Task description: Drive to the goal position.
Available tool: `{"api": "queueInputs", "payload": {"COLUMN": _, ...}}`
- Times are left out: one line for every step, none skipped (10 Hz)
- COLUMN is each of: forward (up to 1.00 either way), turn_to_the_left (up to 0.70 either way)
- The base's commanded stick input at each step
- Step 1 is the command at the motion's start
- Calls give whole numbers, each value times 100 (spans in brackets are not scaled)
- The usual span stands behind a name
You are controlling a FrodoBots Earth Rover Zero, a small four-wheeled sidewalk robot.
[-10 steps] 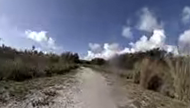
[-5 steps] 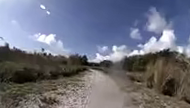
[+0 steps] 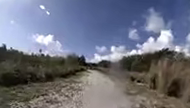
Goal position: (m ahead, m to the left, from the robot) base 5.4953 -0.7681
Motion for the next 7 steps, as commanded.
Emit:
{"api": "queueInputs", "payload": {"forward": 60, "turn_to_the_left": 0}}
{"api": "queueInputs", "payload": {"forward": 60, "turn_to_the_left": 0}}
{"api": "queueInputs", "payload": {"forward": 60, "turn_to_the_left": 0}}
{"api": "queueInputs", "payload": {"forward": 60, "turn_to_the_left": 0}}
{"api": "queueInputs", "payload": {"forward": 60, "turn_to_the_left": 0}}
{"api": "queueInputs", "payload": {"forward": 60, "turn_to_the_left": 0}}
{"api": "queueInputs", "payload": {"forward": 60, "turn_to_the_left": 0}}
